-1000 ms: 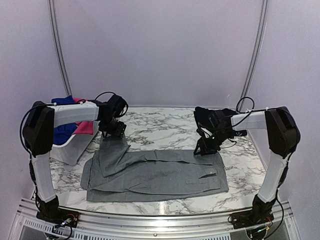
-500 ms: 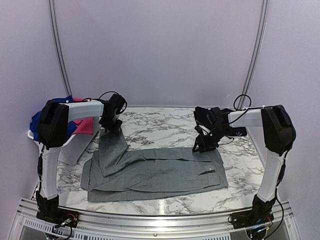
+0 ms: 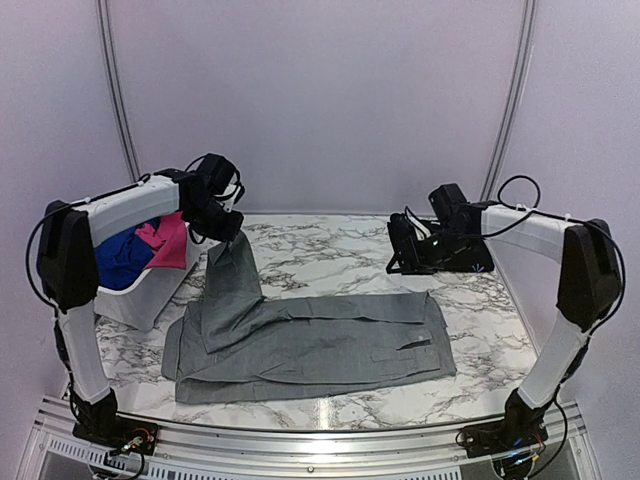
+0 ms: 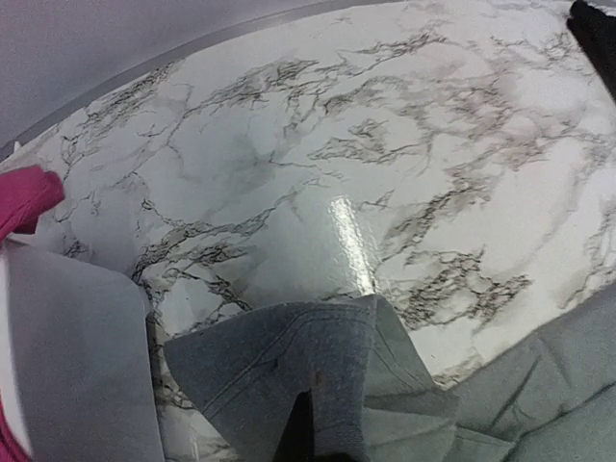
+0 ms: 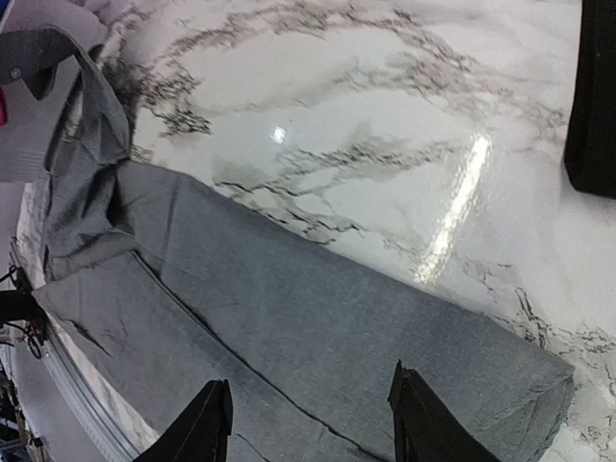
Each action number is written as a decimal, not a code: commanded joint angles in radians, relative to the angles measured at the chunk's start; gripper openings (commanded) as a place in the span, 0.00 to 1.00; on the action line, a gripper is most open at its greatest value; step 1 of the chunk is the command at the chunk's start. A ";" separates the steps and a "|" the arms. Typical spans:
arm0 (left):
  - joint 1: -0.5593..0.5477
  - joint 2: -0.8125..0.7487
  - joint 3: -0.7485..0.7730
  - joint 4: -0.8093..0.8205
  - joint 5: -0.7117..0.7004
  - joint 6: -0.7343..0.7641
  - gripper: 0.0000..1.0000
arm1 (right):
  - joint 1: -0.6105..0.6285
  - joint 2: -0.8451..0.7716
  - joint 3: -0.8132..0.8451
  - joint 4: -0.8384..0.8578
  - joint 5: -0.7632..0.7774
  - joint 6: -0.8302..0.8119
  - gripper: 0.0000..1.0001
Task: Fold and stack the mixed laundry pile
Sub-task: Adjust the rectangle-folded shirt at the center of the board.
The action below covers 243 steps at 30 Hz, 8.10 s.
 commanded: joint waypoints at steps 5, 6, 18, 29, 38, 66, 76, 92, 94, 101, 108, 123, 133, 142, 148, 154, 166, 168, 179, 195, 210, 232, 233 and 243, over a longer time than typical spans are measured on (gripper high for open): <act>-0.119 -0.320 -0.163 -0.141 0.197 -0.314 0.00 | 0.024 -0.218 -0.099 0.061 -0.172 0.088 0.54; -0.141 -0.349 -0.174 -0.159 0.203 -0.349 0.00 | 0.028 -0.251 -0.121 0.067 -0.183 0.094 0.54; -0.556 -0.402 -0.107 -0.116 0.293 -0.708 0.00 | 0.033 -0.568 -0.330 0.012 -0.218 0.119 0.58; -0.663 0.037 0.194 0.207 0.401 -0.732 0.00 | 0.006 -0.734 -0.434 -0.008 -0.144 0.246 0.72; -0.648 0.008 0.140 0.224 0.322 -0.572 0.88 | -0.033 -0.763 -0.490 -0.078 -0.104 0.241 0.77; -1.019 0.132 -0.141 0.557 -0.126 0.332 0.73 | -0.047 -0.769 -0.475 -0.112 -0.121 0.176 0.70; -1.023 0.270 -0.076 0.560 -0.138 0.472 0.59 | -0.077 -0.784 -0.449 -0.156 -0.113 0.129 0.70; -1.032 0.123 -0.142 0.583 -0.165 0.444 0.00 | -0.049 -0.813 -0.386 -0.183 -0.073 0.003 0.75; -1.016 0.036 -0.212 0.598 -0.087 0.390 0.00 | -0.026 -0.841 -0.393 -0.149 -0.076 -0.016 0.76; -0.915 -0.246 -0.457 0.649 0.119 0.237 0.00 | 0.040 -0.932 -0.436 -0.027 -0.162 -0.111 0.76; -0.873 -0.373 -0.564 0.703 0.186 0.190 0.00 | 0.136 -0.984 -0.458 0.080 -0.246 -0.122 0.77; -0.784 -0.531 -0.675 0.813 0.242 0.087 0.00 | 0.499 -0.843 -0.425 0.151 -0.054 -0.134 0.73; -0.763 -0.565 -0.692 0.837 0.277 0.072 0.00 | 0.586 -0.700 -0.384 0.193 0.034 -0.254 0.73; -0.752 -0.586 -0.698 0.855 0.272 0.064 0.00 | 0.681 -0.619 -0.331 0.228 0.071 -0.260 0.40; -0.749 -0.613 -0.687 0.851 0.268 0.030 0.00 | 0.719 -0.643 -0.295 0.163 0.112 -0.226 0.00; -0.734 -0.713 -0.773 0.845 0.061 -0.091 0.55 | 0.721 -0.750 -0.229 0.026 0.128 -0.133 0.00; -0.579 -0.810 -0.922 0.597 -0.240 -0.266 0.94 | 0.882 -0.641 -0.184 -0.100 0.070 -0.057 0.00; -0.554 -0.788 -0.925 0.574 -0.194 -0.274 0.89 | 0.901 -0.589 -0.136 -0.114 0.057 -0.067 0.00; -0.475 -0.586 -0.936 0.558 0.081 -0.354 0.78 | 0.910 -0.465 0.077 -0.144 0.066 -0.122 0.00; -0.397 -0.465 -0.754 0.451 0.166 -0.295 0.86 | 0.547 -0.493 -0.140 -0.008 -0.128 -0.089 0.00; -0.154 -0.808 -0.790 0.387 0.013 -0.351 0.99 | 0.153 -0.316 -0.260 0.087 -0.242 -0.101 0.00; -0.120 -0.685 -0.748 0.338 0.099 -0.339 0.99 | -0.034 -0.178 -0.389 0.073 -0.085 -0.067 0.09; -0.120 -0.684 -0.749 0.335 0.100 -0.345 0.99 | -0.039 -0.182 -0.383 0.065 -0.063 -0.066 0.13; -0.142 -0.660 -0.762 0.281 0.216 -0.409 0.99 | -0.038 -0.269 -0.266 -0.011 0.068 -0.064 0.51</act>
